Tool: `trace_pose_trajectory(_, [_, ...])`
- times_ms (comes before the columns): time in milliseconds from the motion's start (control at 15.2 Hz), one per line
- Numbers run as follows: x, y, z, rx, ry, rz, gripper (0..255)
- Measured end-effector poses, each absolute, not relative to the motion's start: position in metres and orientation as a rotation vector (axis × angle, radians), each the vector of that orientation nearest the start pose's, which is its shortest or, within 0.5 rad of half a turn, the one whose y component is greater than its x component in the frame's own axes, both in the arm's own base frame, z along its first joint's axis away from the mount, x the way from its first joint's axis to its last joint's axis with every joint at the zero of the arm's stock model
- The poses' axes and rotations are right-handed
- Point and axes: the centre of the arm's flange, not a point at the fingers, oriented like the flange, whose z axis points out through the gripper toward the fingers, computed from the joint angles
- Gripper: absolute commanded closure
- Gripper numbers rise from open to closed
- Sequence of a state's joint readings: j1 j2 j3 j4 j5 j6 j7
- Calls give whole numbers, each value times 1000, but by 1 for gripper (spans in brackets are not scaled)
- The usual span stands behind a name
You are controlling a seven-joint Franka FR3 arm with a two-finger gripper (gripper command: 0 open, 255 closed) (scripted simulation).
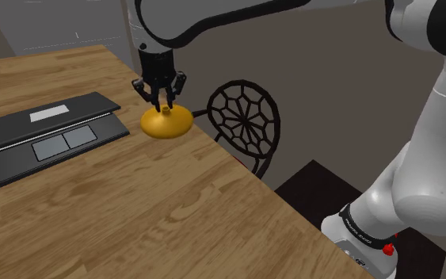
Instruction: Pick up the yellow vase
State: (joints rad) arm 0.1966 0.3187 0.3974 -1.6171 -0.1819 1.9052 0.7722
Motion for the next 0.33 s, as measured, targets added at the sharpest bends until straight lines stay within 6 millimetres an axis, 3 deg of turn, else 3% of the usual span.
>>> trace_pose_trajectory(330, [560,329,475,-3175,216,-45,255])
